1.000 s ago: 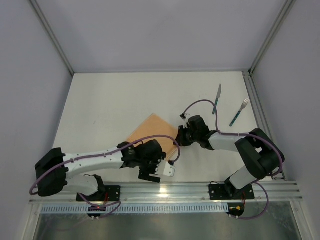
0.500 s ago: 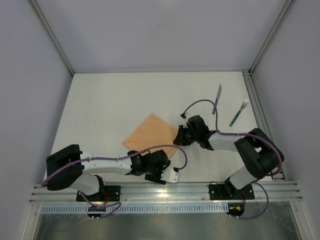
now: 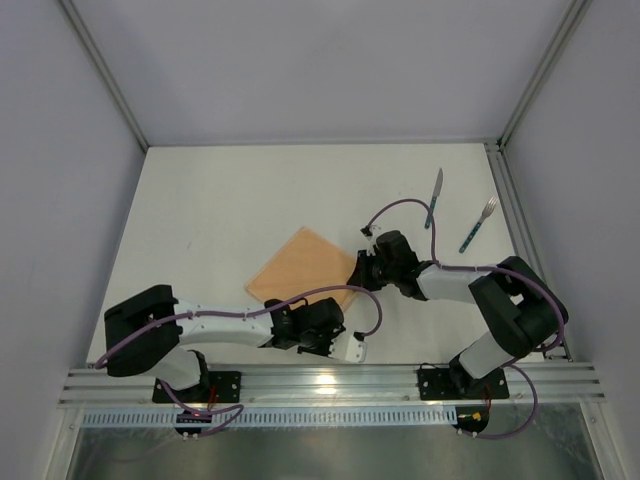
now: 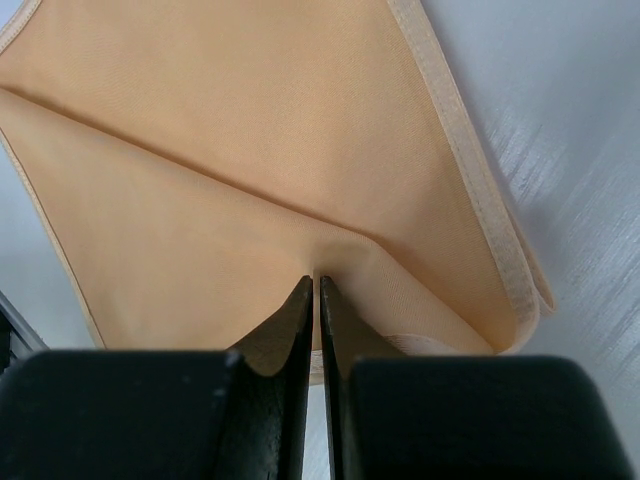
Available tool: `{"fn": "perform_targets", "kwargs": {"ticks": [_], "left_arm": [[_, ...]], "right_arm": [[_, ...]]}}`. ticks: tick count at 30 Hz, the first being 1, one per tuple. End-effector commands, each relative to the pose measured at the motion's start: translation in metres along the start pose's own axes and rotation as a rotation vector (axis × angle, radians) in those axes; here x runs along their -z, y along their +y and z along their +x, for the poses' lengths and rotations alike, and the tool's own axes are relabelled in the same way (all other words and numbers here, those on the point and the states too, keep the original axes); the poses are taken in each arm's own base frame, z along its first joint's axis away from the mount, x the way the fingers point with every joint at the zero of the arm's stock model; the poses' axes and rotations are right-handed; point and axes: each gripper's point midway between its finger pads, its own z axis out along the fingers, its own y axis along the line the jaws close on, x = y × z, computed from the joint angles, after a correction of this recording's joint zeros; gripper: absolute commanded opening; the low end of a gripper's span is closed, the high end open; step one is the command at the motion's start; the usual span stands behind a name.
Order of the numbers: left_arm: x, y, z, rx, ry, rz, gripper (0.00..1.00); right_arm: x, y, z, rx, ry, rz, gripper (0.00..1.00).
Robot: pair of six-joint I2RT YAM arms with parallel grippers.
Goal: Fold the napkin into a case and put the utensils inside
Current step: Smooth out the upper triangle-folded napkin at the center of the board.
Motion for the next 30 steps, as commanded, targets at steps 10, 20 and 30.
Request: {"fn": "perform_targets", "kwargs": {"ticks": [10, 20, 30], "left_arm": [[-0.002, -0.010, 0.010, -0.002, 0.037, 0.040, 0.03], [0.000, -0.010, 0.010, -0.006, 0.026, 0.032, 0.00], [0.001, -0.010, 0.011, -0.009, 0.025, 0.027, 0.00]], "right_arm": [[0.052, 0.020, -0.062, 0.125, -0.107, 0.089, 0.36], [0.058, -0.027, -0.039, -0.012, -0.034, 0.192, 0.53], [0.028, -0.045, -0.022, -0.051, 0.034, 0.179, 0.60]]}}
